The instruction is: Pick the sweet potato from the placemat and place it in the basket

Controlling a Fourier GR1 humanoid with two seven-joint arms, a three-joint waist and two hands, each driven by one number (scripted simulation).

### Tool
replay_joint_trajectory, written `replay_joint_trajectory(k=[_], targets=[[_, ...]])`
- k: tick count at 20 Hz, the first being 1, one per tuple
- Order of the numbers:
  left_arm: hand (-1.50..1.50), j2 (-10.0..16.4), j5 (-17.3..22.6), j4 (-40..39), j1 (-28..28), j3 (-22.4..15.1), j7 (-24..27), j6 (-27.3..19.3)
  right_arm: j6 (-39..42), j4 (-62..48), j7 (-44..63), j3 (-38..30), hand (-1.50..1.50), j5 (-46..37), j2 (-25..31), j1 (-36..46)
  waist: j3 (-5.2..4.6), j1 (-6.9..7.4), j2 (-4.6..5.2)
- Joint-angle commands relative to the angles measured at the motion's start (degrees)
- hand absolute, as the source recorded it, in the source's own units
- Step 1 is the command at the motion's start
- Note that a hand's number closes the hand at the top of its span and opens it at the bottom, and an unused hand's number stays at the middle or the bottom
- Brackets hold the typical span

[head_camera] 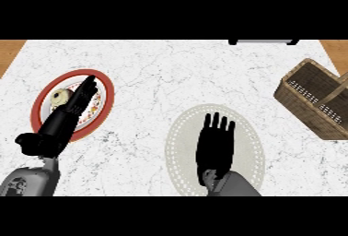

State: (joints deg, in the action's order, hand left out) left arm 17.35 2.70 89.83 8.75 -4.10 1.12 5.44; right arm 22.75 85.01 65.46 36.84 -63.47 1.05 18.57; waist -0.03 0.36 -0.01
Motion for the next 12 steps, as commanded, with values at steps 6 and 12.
replay_joint_trajectory(k=[6, 12], targets=[[0.00, 1.02, 1.06, 1.61, 0.49, 1.99, -2.55, 1.84, 0.88, -4.19, 5.25, -3.26, -1.50, -3.25, -0.47, -3.34, 0.02, -0.37, -0.01], [0.00, -0.70, 0.18, 0.32, 2.12, 2.30, -3.10, 0.88, 2.82, -0.85, 6.21, -2.64, -1.50, -0.01, -1.03, -5.94, 0.01, -0.51, -0.05]])
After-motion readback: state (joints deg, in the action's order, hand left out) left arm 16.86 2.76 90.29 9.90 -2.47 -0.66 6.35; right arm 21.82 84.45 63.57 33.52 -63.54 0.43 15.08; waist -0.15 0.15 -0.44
